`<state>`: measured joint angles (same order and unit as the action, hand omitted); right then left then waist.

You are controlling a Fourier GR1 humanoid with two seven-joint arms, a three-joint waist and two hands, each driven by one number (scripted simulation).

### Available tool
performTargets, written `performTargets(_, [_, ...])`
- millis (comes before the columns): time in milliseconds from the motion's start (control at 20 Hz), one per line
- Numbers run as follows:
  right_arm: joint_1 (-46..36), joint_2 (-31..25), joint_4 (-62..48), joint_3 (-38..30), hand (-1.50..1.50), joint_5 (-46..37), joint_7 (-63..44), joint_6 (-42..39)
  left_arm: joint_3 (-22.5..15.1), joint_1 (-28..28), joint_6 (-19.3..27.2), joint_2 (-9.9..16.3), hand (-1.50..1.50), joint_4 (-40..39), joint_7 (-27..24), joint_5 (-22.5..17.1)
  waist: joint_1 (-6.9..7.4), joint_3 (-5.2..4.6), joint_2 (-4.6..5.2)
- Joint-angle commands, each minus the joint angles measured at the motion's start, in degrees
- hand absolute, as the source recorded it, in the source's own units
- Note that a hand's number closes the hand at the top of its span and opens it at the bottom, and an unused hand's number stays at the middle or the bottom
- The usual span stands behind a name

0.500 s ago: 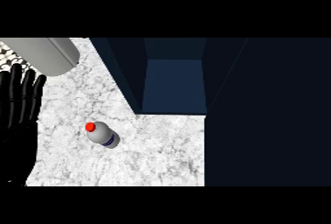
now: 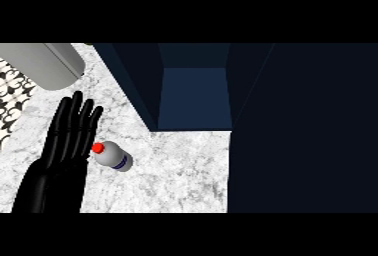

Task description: Pick up the bottled water, place it into the cabinet and close the cabinet

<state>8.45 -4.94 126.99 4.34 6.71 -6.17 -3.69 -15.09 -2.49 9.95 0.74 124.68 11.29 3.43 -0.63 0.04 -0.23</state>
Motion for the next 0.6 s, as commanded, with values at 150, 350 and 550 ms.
performTargets(150, [7.72, -3.42, 12.84, -2.68, -1.50, 11.61, -9.17, -3.88, -12.64, -3.21, 9.62, -0.72, -1.50, 9.60, 12.29, 3.34, 0.22, 0.01, -0.05])
performTargets(350, [16.09, -2.87, 18.04, -2.73, -1.50, 13.46, -8.12, -6.20, -22.25, -4.47, 14.45, -0.74, -1.50, 13.30, 16.20, 11.15, 0.03, 0.04, -0.18])
performTargets(550, [15.65, -3.25, 19.80, -5.32, -1.50, 15.78, -10.27, -6.23, -28.94, -4.62, 18.78, -0.74, -1.50, 14.79, 19.09, 18.08, 0.26, 0.02, -0.16])
